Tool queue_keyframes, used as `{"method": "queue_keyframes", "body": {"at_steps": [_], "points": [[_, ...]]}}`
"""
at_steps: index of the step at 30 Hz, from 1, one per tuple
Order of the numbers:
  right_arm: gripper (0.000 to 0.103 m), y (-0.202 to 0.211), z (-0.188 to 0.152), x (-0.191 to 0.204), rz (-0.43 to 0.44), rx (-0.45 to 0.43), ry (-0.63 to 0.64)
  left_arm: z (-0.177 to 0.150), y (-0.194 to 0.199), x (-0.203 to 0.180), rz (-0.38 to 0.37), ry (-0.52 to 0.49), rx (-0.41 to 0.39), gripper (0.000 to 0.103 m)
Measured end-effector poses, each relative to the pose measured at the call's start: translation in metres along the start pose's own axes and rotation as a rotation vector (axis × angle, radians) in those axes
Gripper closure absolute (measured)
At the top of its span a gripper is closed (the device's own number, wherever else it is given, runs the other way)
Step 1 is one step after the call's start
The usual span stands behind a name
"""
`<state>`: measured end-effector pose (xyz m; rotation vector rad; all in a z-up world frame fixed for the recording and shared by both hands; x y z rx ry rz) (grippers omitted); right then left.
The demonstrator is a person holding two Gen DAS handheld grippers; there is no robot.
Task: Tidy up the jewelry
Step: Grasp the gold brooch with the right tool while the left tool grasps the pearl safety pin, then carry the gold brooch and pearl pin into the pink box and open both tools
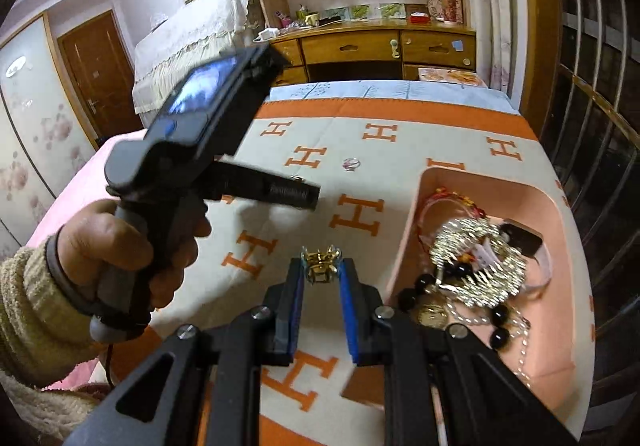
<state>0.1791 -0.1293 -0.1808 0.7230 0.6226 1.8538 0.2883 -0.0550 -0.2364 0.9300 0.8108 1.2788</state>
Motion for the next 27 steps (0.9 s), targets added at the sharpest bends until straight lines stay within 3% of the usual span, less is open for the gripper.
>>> {"method": "queue_keyframes", "body": {"at_steps": [8, 11, 13, 14, 20, 27], "points": [[0.085, 0.011, -0.005, -0.016, 0.013, -0.031, -0.053, -0.016, 0.009, 0.012, -0.023, -0.014, -0.011, 0.061], [0.085, 0.011, -0.005, -0.019, 0.019, -0.033, -0.059, -0.018, 0.011, 0.019, -0.028, -0.009, -0.020, 0.074], [0.085, 0.010, -0.005, -0.019, 0.021, -0.032, -0.062, -0.018, 0.011, 0.024, -0.024, 0.001, -0.025, 0.089], [0.085, 0.010, -0.005, -0.019, 0.022, -0.032, -0.062, -0.018, 0.011, 0.027, -0.027, 0.011, -0.028, 0.091], [0.085, 0.012, -0.005, -0.021, 0.020, -0.043, -0.066, -0.012, 0.008, 0.034, -0.091, 0.053, -0.052, 0.094], [0.085, 0.023, -0.002, -0.024, 0.014, -0.077, -0.078, -0.020, 0.023, 0.030, -0.114, 0.061, -0.077, 0.094]]}}
Point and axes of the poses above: each gripper's, at about its wrist camera, not at the fingertips, and y roughly against the way its jaws point, x to its left, z to its top, the point moved 9 cm from there along -y, roughly the way its jaws point
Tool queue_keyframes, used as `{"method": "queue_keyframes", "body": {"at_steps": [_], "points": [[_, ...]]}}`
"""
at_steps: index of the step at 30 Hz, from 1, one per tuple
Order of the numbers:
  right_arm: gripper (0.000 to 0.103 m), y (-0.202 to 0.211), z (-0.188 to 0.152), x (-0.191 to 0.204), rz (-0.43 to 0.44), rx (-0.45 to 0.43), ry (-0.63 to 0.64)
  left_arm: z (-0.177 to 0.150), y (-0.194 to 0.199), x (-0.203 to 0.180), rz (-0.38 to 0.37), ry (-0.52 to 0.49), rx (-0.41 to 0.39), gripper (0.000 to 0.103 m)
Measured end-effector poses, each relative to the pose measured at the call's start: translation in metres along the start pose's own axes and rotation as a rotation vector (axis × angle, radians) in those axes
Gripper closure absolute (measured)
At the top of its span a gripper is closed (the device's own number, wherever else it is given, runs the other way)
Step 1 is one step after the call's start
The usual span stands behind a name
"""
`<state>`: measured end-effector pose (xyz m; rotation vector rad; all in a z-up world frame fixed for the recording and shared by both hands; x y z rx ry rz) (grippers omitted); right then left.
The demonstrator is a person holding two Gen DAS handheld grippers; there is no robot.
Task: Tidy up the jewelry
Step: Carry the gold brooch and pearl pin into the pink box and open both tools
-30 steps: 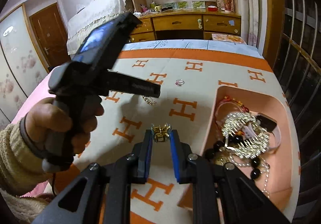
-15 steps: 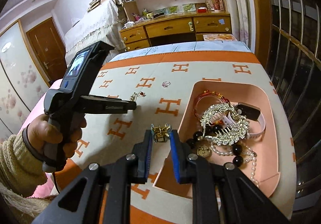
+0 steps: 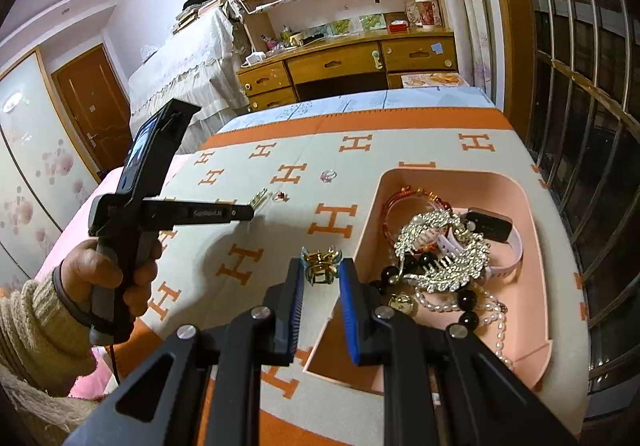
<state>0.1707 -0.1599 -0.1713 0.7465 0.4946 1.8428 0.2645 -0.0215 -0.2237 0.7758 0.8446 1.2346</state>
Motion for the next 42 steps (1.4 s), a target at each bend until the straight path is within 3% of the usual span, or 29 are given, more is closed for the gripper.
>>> {"method": "queue_keyframes", "body": {"at_steps": [6, 15, 22, 30, 32, 34, 35, 36, 42], "points": [[0.085, 0.017, 0.004, -0.018, -0.044, -0.034, -0.033, -0.003, 0.038, -0.024, -0.047, -0.052, -0.054, 0.094], [0.085, 0.052, 0.004, -0.078, -0.164, -0.077, -0.165, -0.016, 0.091, -0.116, -0.214, -0.251, -0.115, 0.093], [0.085, 0.055, -0.007, -0.084, -0.193, -0.042, -0.165, -0.040, 0.098, -0.173, -0.308, -0.366, -0.079, 0.093], [0.084, 0.044, -0.019, -0.074, -0.201, 0.022, -0.132, -0.065, 0.082, -0.195, -0.323, -0.417, -0.019, 0.093], [0.084, 0.043, -0.020, -0.074, -0.205, 0.027, -0.134, -0.065, 0.081, -0.193, -0.318, -0.414, -0.019, 0.084], [0.084, 0.043, -0.020, -0.074, -0.200, 0.032, -0.142, -0.064, 0.083, -0.191, -0.309, -0.409, -0.031, 0.055], [0.084, 0.043, -0.021, -0.075, -0.197, 0.036, -0.148, -0.063, 0.085, -0.189, -0.304, -0.403, -0.043, 0.049], [0.084, 0.043, -0.021, -0.075, -0.195, 0.038, -0.154, -0.062, 0.087, -0.188, -0.298, -0.398, -0.057, 0.045], [0.084, 0.043, -0.020, -0.070, -0.178, 0.036, -0.150, -0.056, 0.093, -0.172, -0.282, -0.351, -0.084, 0.045]]}}
Point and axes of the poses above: each gripper's, at about its wrist camera, not at the fingertips, and y roughly against the way its jaws point, x to its left, z to its top, the point moved 9 cm from there along -y, roughly the way its jaws point
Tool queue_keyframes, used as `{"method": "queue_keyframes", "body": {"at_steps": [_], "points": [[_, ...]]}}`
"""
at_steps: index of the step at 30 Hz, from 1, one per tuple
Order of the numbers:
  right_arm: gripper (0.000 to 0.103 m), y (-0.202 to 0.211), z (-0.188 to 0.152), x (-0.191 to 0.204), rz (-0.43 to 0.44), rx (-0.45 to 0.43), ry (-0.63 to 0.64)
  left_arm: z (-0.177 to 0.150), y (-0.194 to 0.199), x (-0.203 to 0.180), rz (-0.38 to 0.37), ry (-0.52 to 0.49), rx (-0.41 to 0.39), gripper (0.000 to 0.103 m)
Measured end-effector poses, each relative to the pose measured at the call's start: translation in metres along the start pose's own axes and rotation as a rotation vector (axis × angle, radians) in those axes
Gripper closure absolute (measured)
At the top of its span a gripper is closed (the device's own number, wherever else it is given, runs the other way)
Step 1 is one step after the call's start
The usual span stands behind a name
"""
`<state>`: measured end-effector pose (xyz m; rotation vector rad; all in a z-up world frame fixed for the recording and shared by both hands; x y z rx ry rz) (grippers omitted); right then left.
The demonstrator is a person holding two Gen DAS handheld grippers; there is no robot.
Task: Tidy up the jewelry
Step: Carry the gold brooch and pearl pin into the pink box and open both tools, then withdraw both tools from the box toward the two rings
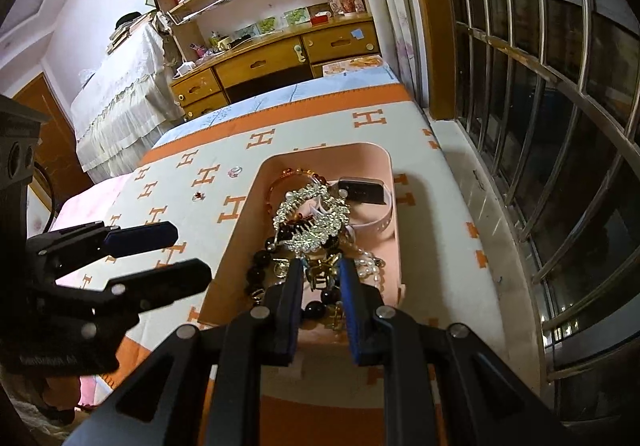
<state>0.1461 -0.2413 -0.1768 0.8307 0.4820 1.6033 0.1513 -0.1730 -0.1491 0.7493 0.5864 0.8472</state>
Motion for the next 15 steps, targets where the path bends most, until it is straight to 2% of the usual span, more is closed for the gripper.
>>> {"method": "queue_keyframes", "body": {"at_steps": [3, 4, 7, 15], "points": [[0.083, -0.004, -0.002, 0.003, 0.005, 0.020, 0.005, -0.003, 0.005, 0.007, 0.014, 0.019, -0.010, 0.040], [0.081, -0.006, -0.002, 0.004, 0.007, 0.028, 0.004, -0.004, 0.008, 0.009, 0.025, 0.025, -0.019, 0.034], [0.072, -0.008, -0.004, 0.009, 0.012, 0.039, 0.008, -0.005, 0.016, 0.015, 0.049, 0.031, -0.048, 0.026], [0.071, -0.001, 0.002, 0.021, 0.022, 0.012, 0.008, -0.007, 0.032, 0.029, 0.065, 0.047, -0.083, 0.025]]}}
Point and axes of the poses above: each gripper's, at about its wrist camera, not at the fingertips, and y roughly against the way its jaws point, x to its left, z to its top, the point moved 9 cm from there along -y, roughly the way its jaws point
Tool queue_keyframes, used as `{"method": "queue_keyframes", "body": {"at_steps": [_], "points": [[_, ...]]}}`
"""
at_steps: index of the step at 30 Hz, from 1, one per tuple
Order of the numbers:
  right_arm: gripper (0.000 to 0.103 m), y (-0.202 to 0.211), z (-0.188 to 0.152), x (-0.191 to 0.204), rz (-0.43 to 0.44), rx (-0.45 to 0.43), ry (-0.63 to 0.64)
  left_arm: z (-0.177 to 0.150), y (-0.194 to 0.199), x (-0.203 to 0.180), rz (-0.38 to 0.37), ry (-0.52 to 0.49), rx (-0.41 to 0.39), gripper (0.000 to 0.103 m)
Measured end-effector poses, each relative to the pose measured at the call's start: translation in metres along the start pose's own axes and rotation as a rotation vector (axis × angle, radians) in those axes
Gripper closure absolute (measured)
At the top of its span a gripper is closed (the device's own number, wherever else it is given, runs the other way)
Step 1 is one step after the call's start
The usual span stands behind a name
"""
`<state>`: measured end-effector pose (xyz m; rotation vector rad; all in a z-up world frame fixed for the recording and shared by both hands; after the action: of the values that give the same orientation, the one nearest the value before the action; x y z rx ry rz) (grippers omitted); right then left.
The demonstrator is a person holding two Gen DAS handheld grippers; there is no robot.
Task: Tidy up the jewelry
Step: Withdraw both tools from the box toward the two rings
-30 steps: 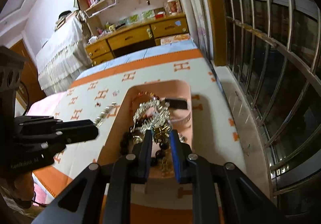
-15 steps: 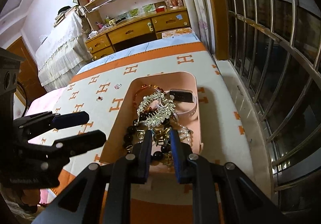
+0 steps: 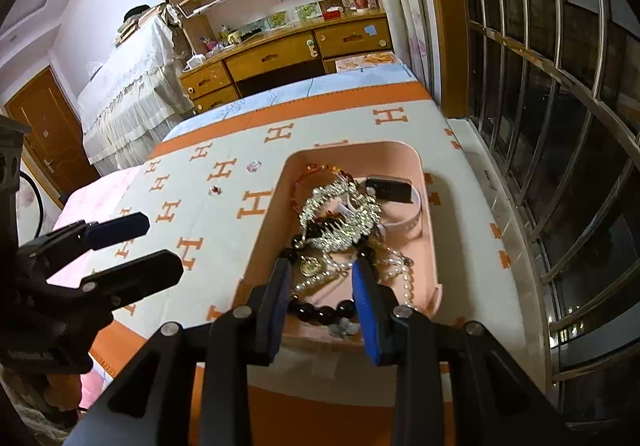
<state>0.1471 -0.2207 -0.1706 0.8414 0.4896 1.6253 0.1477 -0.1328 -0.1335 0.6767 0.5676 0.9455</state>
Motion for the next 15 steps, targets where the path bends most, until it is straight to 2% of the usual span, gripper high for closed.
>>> {"method": "queue_keyframes", "body": {"at_steps": [8, 15], "points": [[0.071, -0.004, 0.009, 0.015, 0.020, 0.016, -0.022, 0.000, 0.013, 0.014, 0.045, -0.022, -0.029, 0.024], [0.071, -0.001, 0.037, 0.046, 0.048, 0.004, 0.048, 0.013, 0.027, 0.056, 0.140, 0.027, -0.040, 0.024]]}}
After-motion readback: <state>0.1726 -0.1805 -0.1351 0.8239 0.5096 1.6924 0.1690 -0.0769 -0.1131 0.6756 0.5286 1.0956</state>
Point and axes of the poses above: each gripper's, at about its wrist camera, not at the fingertips, and y roughly against the way its jaws point, x to its left, z to its top, the point moved 9 cm from there along -y, roughly the way its jaws point
